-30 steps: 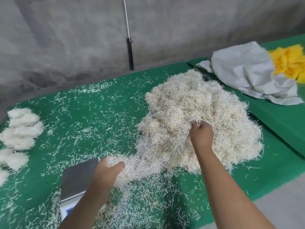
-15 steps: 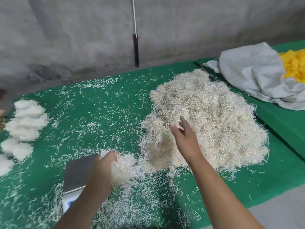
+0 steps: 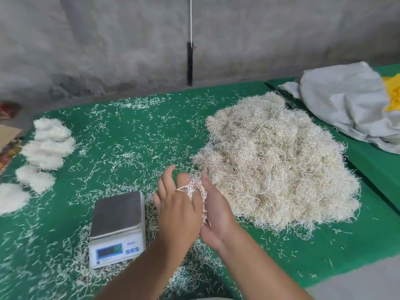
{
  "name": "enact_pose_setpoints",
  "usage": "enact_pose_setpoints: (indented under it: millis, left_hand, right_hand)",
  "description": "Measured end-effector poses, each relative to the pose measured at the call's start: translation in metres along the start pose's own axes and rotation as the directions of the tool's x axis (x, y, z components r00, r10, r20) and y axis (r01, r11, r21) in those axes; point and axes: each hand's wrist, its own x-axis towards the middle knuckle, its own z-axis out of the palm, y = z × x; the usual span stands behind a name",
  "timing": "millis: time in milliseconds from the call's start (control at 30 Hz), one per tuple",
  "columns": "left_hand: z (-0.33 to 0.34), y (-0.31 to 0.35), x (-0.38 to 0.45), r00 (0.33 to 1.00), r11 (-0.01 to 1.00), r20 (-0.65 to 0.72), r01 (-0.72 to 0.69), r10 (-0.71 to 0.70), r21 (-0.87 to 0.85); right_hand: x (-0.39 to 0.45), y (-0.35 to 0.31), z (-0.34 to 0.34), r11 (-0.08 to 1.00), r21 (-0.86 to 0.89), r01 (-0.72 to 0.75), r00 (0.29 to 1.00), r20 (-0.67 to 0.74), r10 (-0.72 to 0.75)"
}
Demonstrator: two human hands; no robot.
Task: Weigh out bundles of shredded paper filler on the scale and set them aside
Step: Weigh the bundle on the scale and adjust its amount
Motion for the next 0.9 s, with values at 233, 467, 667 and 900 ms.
enact_pose_setpoints:
  millis: [233,467,667,900]
  left_hand:
    - [0.014,-0.018,-0.027,0.978,0.910,0.153,-0.071,0.145,-0.408]
    - [0.010,-0.055,-0.074,0.908,0.918,0.162,-0.361,0.386,-0.163]
    - [-0.017,-0.093,-0.056,0.992,0.991,-0.015,-0.122,0.124,0.060]
    - [-0.005,-0.136,-0.074,0.778,0.651,0.287,0.626,-0.559,-0.429]
  right_hand:
    - [0.012,0.028,-0.014,0.995,0.090,-0.038,0.997,-0.057,0.043]
    - [0.029,0.031,-0.009,0.981,0.027,-0.193,0.976,-0.092,0.195]
    - [0.021,0.078,0.010,0.907,0.132,-0.400,0.909,0.181,0.375]
    - [0.017,0.129,-0.027,0.881,-0.201,-0.429,0.887,0.091,0.453]
